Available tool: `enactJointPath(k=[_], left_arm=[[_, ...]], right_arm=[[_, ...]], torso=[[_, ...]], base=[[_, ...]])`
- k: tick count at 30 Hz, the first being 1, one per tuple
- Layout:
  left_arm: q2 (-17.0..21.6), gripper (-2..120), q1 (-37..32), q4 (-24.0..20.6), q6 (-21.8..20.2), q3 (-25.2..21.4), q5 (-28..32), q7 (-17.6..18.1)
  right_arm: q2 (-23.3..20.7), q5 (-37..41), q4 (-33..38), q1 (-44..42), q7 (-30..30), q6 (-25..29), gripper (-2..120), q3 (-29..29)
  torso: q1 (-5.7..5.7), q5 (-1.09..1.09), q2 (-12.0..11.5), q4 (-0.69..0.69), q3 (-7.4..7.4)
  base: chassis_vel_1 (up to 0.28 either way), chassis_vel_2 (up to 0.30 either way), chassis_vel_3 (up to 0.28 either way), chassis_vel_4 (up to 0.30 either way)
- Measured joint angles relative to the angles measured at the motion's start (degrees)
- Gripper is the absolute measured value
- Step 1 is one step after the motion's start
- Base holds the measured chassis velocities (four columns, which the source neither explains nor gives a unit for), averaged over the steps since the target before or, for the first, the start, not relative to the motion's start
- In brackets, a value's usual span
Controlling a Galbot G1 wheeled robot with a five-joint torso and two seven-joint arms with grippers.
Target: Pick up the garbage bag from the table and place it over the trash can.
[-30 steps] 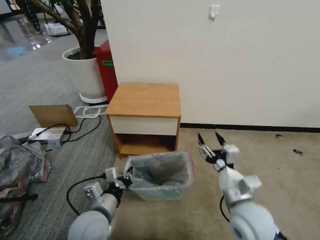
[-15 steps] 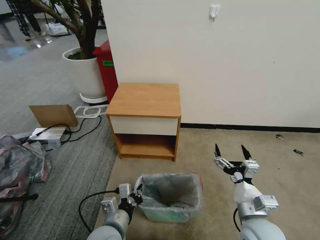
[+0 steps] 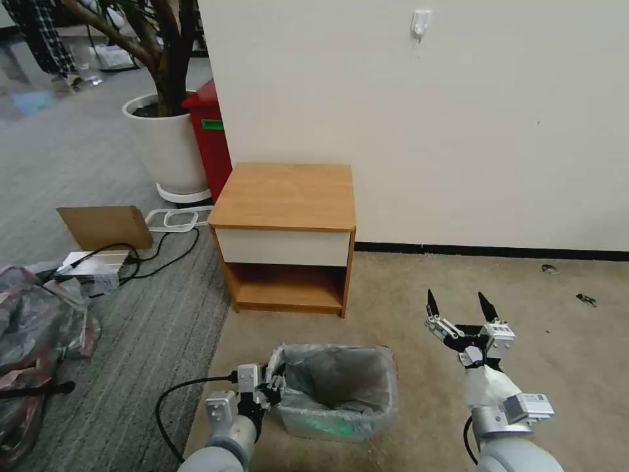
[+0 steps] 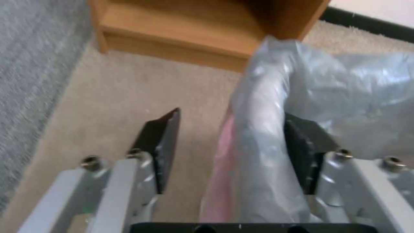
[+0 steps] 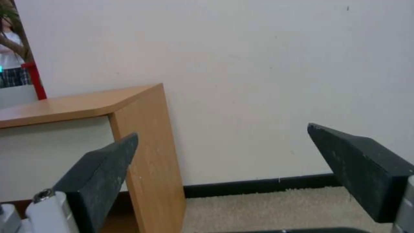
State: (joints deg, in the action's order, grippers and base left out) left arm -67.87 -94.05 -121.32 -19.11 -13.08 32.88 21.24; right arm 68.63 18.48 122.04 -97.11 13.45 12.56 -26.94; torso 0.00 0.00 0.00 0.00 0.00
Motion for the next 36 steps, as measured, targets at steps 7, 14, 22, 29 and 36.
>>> enactJointPath(k=[7, 14, 22, 29, 36], left_arm=[[-0.3, 88, -1.5, 0.3, 17.0, -6.6, -8.7, -8.0], [1.9, 99, -3.1, -0.5, 27.1, -12.7, -14.4, -10.0], [0.8, 100, -11.9, -3.7, 27.2, -29.5, -17.3, -21.3], [-2.3, 100, -14.0, -6.4, 23.7, -29.3, -17.4, -21.9], [-2.4, 100, -13.9, -6.5, 23.5, -28.9, -17.2, -21.5]], right_arm=[[0.2, 1.6, 0.1, -1.2, -2.0, -0.1, 100, 0.0], [1.1, 1.9, -1.6, -2.7, -5.3, -0.1, 100, -2.1], [1.3, 2.4, -1.6, -3.4, -6.6, -0.2, 100, -2.7], [1.9, 2.2, -1.5, -3.3, -6.4, -0.2, 100, -2.7], [1.9, 2.0, -1.4, -3.3, -6.2, -0.2, 100, -2.7]], torso=[[0.0, 0.0, 0.0, 0.0, 0.0], [0.0, -0.01, 0.0, -0.01, 0.0], [0.0, 0.01, 0.0, 0.02, 0.0], [0.0, 0.0, 0.0, 0.0, 0.0], [0.0, 0.0, 0.0, 0.0, 0.0]], base=[[0.0, 0.0, 0.0, 0.0], [0.0, 0.0, 0.0, 0.0], [0.0, 0.0, 0.0, 0.0], [0.0, 0.0, 0.0, 0.0], [0.0, 0.0, 0.0, 0.0]])
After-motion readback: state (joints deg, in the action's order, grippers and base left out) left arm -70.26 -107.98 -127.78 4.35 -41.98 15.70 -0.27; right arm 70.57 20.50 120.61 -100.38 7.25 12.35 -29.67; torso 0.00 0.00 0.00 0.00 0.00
